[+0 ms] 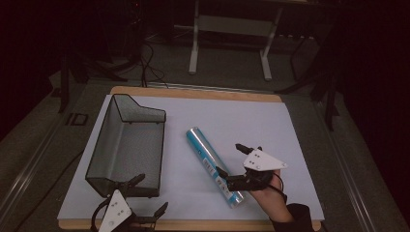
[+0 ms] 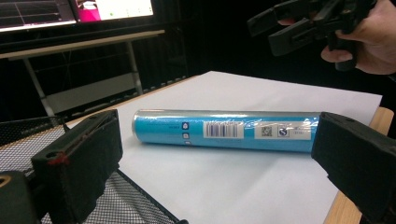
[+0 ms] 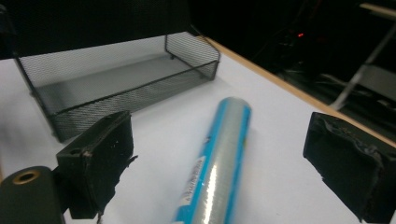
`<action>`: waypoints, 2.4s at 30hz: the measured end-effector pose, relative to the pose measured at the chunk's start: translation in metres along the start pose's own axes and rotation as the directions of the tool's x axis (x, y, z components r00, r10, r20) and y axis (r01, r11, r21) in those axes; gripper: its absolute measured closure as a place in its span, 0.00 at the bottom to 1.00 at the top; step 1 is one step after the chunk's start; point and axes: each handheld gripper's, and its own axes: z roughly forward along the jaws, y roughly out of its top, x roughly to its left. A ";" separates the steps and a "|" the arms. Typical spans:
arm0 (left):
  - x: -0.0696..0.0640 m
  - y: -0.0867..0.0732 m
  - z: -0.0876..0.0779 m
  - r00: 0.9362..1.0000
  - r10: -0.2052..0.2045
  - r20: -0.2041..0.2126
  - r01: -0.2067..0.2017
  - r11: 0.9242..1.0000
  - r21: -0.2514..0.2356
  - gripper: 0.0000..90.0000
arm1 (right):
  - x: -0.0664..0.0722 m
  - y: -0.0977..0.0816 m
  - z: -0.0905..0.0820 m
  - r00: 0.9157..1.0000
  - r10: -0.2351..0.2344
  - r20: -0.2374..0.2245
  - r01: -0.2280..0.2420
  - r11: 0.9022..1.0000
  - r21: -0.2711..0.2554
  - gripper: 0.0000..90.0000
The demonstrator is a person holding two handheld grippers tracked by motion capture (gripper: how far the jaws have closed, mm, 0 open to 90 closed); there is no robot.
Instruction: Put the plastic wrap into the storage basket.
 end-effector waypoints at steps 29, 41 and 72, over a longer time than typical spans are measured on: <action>0.001 -0.001 0.000 1.000 0.000 0.004 0.000 1.000 0.008 0.03 | -0.020 0.003 0.084 0.988 0.140 -0.063 -0.113 0.941 0.318 0.09; 0.001 -0.002 0.000 1.000 0.009 0.003 -0.009 1.000 0.012 0.03 | -0.026 -0.002 0.115 0.980 0.194 -0.037 -0.153 0.865 0.477 0.10; 0.001 -0.002 0.000 1.000 0.015 0.010 -0.015 1.000 0.015 0.03 | -0.033 -0.019 0.178 0.973 0.223 0.054 -0.171 0.547 0.819 0.28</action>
